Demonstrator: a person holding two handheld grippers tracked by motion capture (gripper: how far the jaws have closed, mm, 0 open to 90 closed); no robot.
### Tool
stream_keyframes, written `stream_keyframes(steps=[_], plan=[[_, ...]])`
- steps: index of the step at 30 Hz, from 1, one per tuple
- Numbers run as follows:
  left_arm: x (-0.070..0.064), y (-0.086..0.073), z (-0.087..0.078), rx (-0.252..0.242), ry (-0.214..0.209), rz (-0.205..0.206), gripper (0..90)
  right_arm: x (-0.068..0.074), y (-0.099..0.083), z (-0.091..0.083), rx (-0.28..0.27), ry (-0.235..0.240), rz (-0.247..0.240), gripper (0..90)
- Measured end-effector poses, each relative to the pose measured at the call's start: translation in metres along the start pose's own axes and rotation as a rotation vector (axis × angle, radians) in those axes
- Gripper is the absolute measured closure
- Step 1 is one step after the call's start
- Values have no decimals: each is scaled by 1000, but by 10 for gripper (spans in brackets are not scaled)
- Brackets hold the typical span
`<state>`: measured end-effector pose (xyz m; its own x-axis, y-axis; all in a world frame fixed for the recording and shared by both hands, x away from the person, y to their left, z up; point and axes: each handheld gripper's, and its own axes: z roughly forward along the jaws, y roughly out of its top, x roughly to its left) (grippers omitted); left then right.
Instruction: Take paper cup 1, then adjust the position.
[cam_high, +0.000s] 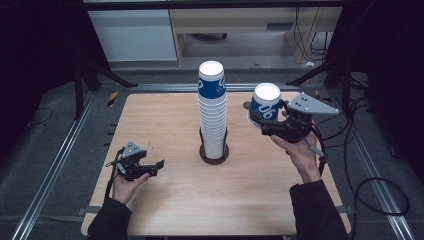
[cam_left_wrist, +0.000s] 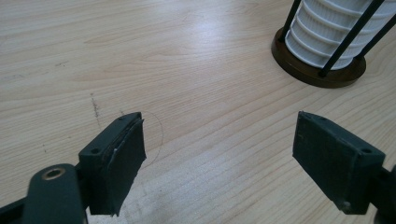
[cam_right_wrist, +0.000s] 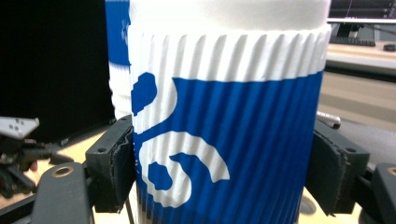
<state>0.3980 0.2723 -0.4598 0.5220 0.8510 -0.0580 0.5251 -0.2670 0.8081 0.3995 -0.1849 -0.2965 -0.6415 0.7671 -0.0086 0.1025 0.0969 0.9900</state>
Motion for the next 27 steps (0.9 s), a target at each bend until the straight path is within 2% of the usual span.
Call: stream_keyframes(steps=[6,14,22,27], plan=[[-3,1,1,1,-17,8,165,-4,-25,-5,20,14,20,217],[-5,2,0,5,-35,20,170,-4,-57,-8,90,45,23,217],[-11,6,-2,3,-64,36,170,-2,-84,-7,155,105,0,217],[-13,9,-5,-2,-89,45,170,5,-90,-2,202,147,-45,216]])
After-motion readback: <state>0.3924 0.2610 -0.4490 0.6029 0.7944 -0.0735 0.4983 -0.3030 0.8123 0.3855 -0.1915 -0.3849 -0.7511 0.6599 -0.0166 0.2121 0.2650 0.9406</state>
